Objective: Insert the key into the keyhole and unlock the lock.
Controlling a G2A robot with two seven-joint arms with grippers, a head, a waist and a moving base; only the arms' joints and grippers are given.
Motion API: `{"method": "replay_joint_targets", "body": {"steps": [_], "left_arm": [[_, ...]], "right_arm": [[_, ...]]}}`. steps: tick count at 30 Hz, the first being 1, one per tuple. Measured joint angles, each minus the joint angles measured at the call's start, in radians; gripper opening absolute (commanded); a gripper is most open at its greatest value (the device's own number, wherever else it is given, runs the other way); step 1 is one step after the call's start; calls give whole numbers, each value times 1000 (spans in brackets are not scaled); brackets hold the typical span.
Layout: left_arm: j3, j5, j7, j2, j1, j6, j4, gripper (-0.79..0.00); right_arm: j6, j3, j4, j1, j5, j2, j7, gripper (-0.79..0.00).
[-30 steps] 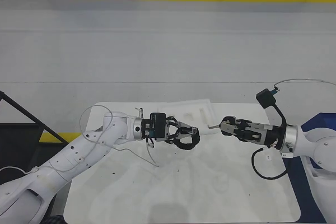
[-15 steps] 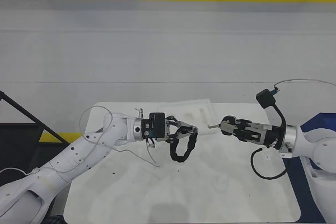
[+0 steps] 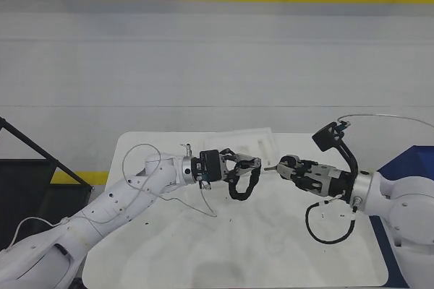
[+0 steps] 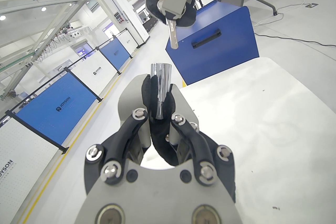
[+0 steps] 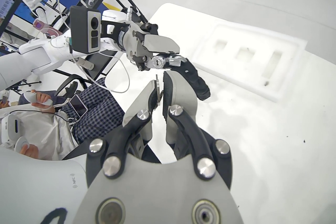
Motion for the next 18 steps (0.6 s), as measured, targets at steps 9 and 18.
{"method": "replay_joint_targets", "body": {"steps": [9, 18], "left_arm": [[33, 42, 39, -66, -11, 49, 75, -785], [24, 51, 71, -103, -7, 45, 129, -785]], "right_arm": [[70, -32, -62, -13, -166, 6, -29, -785], [113, -69, -76, -9, -243, 7, -33, -785]]}}
